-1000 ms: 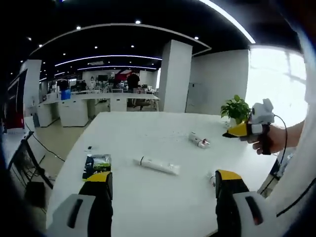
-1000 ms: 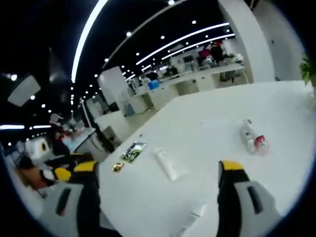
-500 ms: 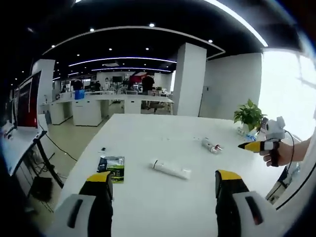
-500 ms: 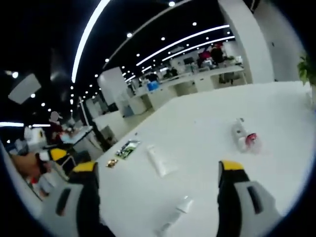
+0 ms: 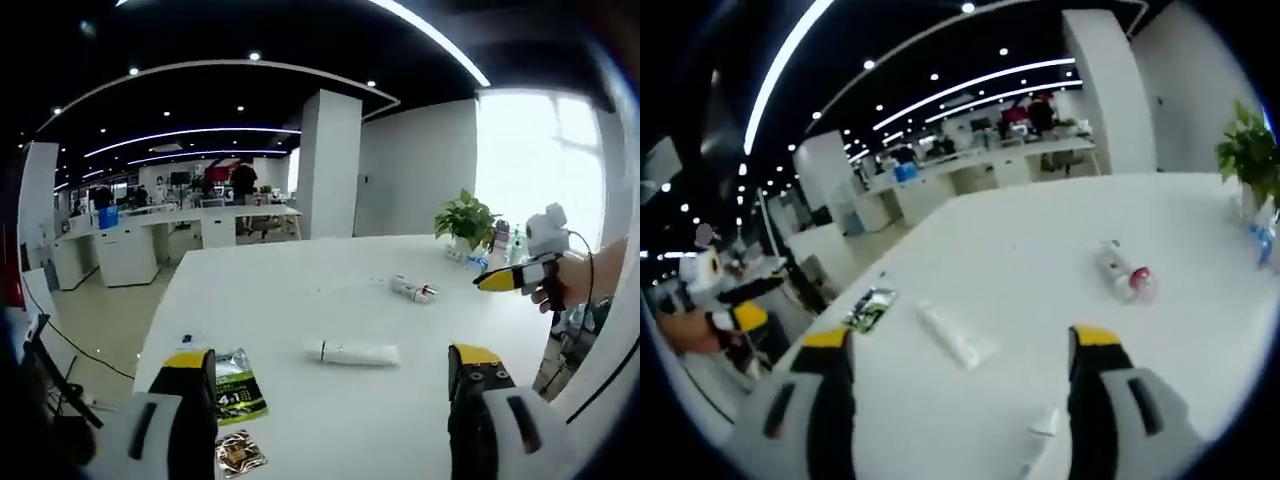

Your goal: Arrange the skincare products in the storage area until every visible bottle or jar stands upright without overlapping.

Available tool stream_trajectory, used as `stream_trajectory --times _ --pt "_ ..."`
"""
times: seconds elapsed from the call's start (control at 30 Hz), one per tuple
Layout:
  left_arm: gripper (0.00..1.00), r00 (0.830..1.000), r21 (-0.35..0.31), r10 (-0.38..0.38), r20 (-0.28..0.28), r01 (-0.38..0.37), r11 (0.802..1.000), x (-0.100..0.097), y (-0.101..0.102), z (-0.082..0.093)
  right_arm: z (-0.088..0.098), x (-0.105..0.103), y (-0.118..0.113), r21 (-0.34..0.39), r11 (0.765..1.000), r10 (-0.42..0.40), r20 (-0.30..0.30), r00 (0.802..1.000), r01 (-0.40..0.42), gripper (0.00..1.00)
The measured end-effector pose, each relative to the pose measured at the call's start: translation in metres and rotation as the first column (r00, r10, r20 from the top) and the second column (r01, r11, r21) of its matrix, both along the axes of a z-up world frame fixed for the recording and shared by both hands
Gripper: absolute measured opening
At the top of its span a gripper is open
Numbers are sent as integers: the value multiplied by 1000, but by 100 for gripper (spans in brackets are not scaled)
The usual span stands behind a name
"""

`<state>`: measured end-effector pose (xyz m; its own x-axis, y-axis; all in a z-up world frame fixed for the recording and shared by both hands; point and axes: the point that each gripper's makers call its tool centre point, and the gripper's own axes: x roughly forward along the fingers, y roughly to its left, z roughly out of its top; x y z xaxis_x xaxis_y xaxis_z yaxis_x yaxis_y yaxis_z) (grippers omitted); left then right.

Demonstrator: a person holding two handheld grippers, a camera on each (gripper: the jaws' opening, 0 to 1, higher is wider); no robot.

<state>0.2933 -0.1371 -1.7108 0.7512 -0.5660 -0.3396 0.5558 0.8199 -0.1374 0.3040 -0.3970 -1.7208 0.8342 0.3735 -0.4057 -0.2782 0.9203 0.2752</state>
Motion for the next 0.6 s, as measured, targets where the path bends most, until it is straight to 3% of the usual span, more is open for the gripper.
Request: stream_trajectory --times 0.1,0.2,0.33,0.5,0.6 --pt "100 997 25 -74 -8 74 997 11 6 -14 6 3 12 -16 999 -37 -4 999 37 86" --pt "98 984 61 -180 -17 180 982 25 3 -24 10 -1 18 -1 995 -104 -11 994 104 86" --pt "92 947 96 -321 -2 320 943 49 -8 -27 11 -22 29 -10 992 -127 -30 992 126 87" --pt "89 904 148 -426 31 417 897 74 -31 -29 10 -44 22 -35 990 -141 -28 990 140 86" --pt "88 866 211 -500 22 485 849 82 -54 -36 6 -52 13 -24 987 -160 -45 986 159 86"
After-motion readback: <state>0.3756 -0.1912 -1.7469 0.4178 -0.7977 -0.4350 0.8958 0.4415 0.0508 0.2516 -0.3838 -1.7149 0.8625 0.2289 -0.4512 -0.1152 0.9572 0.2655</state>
